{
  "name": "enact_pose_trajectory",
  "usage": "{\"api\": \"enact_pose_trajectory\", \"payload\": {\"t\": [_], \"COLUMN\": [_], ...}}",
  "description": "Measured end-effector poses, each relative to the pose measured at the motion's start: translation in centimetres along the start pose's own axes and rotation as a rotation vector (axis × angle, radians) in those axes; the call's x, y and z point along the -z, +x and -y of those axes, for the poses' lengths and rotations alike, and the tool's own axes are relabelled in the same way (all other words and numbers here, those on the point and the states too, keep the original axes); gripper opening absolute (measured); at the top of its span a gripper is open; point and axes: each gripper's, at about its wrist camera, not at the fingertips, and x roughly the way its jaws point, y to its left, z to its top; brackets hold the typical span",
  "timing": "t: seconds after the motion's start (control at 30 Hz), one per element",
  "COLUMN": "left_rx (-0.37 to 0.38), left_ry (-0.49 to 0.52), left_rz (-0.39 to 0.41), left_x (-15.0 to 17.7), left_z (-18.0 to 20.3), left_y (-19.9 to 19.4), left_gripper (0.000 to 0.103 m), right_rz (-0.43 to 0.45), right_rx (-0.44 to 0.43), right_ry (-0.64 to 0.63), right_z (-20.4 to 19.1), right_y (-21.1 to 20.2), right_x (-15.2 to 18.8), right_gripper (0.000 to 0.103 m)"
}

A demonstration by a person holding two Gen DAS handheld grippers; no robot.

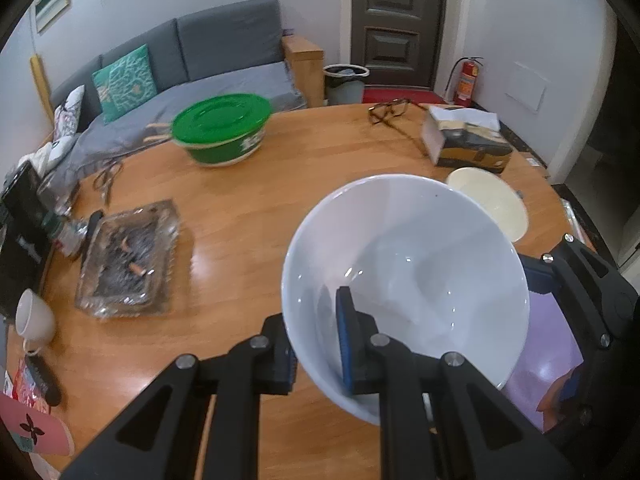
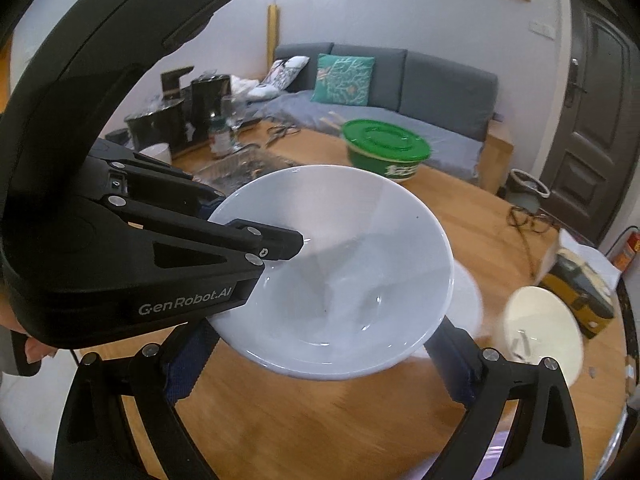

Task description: Organize plates and bowls

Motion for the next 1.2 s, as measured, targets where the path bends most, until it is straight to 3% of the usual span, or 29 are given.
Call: {"api": "enact_pose_trajectory", "payload": {"t": [0.27, 0.63, 1.2], "left_rx": [0.024, 0.053, 0.060], "left_ry": [0.064, 0.112, 0.130], "left_rz": [0.025, 0.019, -0.039], "left_x": [-3.2, -6.4, -8.5], "left_z": [6.0, 12.1, 14.6], "left_y": [0.2, 3.6, 9.5], "left_gripper": [0.014, 0.014, 0.014], "right_rz": [0.032, 0.024, -0.037], "right_rx": [0.058, 0.116, 0.129], "right_ry": [0.042, 0.082, 0.106], "right_z": [4.9, 11.7, 16.8], "right_y": [-3.0, -4.2, -1.8], "right_x": [1.0, 3.1, 4.9], "right_gripper": [0.094, 0.094, 0.094]}}
